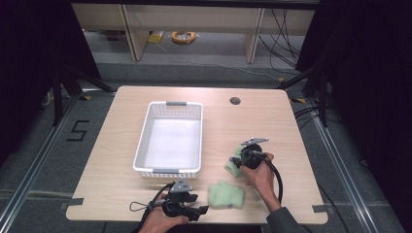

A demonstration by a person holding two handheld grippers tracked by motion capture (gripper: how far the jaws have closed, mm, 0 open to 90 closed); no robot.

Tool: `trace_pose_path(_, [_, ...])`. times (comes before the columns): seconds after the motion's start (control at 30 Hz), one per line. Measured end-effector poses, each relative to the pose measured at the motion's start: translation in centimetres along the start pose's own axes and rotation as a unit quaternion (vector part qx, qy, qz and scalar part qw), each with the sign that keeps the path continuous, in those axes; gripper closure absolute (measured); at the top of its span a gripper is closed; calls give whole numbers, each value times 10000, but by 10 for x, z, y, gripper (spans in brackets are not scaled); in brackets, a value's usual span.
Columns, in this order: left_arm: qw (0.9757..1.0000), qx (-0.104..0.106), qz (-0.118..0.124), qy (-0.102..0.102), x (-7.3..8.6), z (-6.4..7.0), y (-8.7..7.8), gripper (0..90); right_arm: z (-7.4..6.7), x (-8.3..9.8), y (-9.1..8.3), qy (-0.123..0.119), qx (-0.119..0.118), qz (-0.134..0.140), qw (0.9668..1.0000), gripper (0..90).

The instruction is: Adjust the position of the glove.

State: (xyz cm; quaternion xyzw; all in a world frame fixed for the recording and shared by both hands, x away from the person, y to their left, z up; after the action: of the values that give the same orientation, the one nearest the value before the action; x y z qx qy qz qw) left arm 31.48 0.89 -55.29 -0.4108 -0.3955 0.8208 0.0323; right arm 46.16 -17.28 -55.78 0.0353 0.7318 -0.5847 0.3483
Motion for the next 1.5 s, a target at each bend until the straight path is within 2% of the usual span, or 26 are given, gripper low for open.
trace_pose_path(0.07, [10000, 51, 1, 14, 0, 1, 0, 402, 2, -1, 1, -234, 65, 47, 9997, 642])
trace_pose_path(0.17, [10000, 65, 2, -7, 0, 1, 0, 404, 3, 0, 1, -331, 56, 21, 9994, 717])
trace_pose_path(0.2, [10000, 61, 1, -13, 0, 1, 0, 404, 4, -1, 3, -352, 15, 201, 9992, 743])
trace_pose_path(0.23, [10000, 32, 4, -26, 0, 1, 0, 404, 6, 0, 2, -417, -74, 142, 9990, 776])
trace_pose_path(0.3, [10000, 82, 14, -40, 0, 1, 0, 405, 8, 2, 1, -243, -251, 227, 9991, 807])
trace_pose_path(0.33, [10000, 68, 24, -34, -1, 1, 0, 405, 8, 1, 2, -228, -319, 366, 9986, 815])
trace_pose_path(0.37, [10000, 77, 38, -29, -1, 0, 0, 407, 11, 2, 1, -331, -300, 284, 9986, 819])
trace_pose_path(0.4, [10000, 65, 44, -24, -2, 0, -1, 407, 11, 1, 2, -393, -325, 373, 9980, 823])
trace_pose_path(0.53, [10000, 74, 19, -35, -1, -3, -2, 409, 9, 0, -3, -365, -494, 388, 9974, 832])
trace_pose_path(0.67, [10000, 38, 57, -70, -2, -6, -4, 410, 8, -4, -17, -576, -607, 458, 9954, 834])
trace_pose_path(0.7, [9999, 48, 79, -107, -3, -6, -4, 410, 5, -7, -20, -617, -734, 609, 9935, 834])
trace_pose_path(0.73, [9999, -26, 83, -122, -4, -7, -5, 409, 4, -6, -24, -520, -765, 560, 9941, 834])
trace_pose_path(0.77, [9998, 39, 119, -125, -4, -7, -5, 409, 4, -8, -29, -786, -757, 713, 9915, 834])
trace_pose_path(0.9, [9999, 19, 79, -114, -3, -9, -5, 403, -3, -7, -45, -903, -899, 788, 9887, 834])
trace_pose_path(0.97, [9998, -64, 61, -157, -3, -10, -5, 398, -8, -5, -53, -1067, -1008, 865, 9854, 833])
trace_pose_path(1.03, [9998, 13, 98, -178, -4, -10, -5, 390, -14, -2, -60, -1210, -1091, 915, 9824, 833])
trace_pose_path(1.1, [9997, -37, 101, -201, -5, -11, -6, 374, -20, 2, -66, -1467, -1245, 936, 9769, 833])
trace_pose_path(1.13, [9997, -90, 82, -216, -5, -11, -7, 369, -21, 3, -67, -1419, -1214, 935, 9780, 833])
trace_pose_path(1.27, [9997, -7, 58, -216, -5, -12, -8, 338, -34, 10, -73, -1684, -1410, 956, 9709, 833])
trace_pose_path(1.3, [9997, -10, 48, -221, -5, -12, -8, 328, -38, 12, -75, -1814, -1487, 952, 9674, 833])
trace_pose_path(1.33, [9997, -56, 88, -232, -6, -12, -7, 322, -42, 15, -76, -1800, -1487, 921, 9680, 833])
trace_pose_path(1.37, [9997, -58, 84, -232, -6, -12, -7, 315, -46, 17, -78, -2032, -1483, 950, 9632, 832])
trace_pose_path(1.4, [9997, -69, 38, -223, -5, -13, -8, 311, -47, 17, -78, -2127, -1490, 987, 9606, 832])
trace_pose_path(1.43, [9997, -76, 29, -210, -5, -14, -8, 303, -50, 20, -80, -2138, -1518, 943, 9604, 832])
trace_pose_path(1.47, [9998, -81, 17, -204, -5, -14, -9, 295, -54, 21, -80, -2287, -1576, 984, 9556, 832])
trace_pose_path(1.5, [9997, -98, 18, -213, -5, -15, -9, 288, -58, 24, -82, -2285, -1634, 957, 9549, 831])
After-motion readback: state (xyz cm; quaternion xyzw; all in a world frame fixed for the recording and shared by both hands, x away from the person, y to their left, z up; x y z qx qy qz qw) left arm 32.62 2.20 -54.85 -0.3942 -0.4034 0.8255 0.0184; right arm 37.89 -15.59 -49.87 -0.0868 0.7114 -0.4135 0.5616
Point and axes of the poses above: each handheld gripper's, and its own axes: y roughly forward along the jaws, x roughly out of its underside, z roughly to its right, the point moved 8 cm from there along y, roughly forward along the jaws, and after that the axes turned 4 degrees about -z, right-handed, at the moved point
